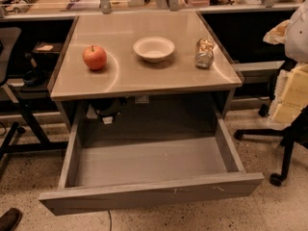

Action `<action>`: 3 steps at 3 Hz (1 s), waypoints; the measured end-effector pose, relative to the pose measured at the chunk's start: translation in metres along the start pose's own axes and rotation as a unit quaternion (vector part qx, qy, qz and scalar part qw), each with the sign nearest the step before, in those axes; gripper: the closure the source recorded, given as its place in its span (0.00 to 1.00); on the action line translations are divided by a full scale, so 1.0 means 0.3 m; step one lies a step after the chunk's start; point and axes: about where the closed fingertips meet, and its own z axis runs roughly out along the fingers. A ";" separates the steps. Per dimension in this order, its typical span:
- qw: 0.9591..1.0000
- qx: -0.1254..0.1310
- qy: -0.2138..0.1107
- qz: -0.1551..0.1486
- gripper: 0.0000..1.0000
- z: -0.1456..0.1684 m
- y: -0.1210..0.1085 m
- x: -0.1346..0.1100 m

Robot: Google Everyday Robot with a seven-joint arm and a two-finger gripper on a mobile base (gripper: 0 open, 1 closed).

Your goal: Place orange can into top drawer

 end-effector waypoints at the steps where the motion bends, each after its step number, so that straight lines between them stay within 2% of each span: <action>1: 0.999 -0.007 0.015 0.037 0.00 0.028 -0.056 -0.001; 2: 0.991 -0.008 0.051 0.120 0.00 0.133 -0.316 -0.059; 3: 0.992 0.000 0.048 0.120 0.00 0.140 -0.324 -0.064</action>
Offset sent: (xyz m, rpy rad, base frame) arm 0.1504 -0.0260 -0.0347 -0.1331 0.2748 -0.4449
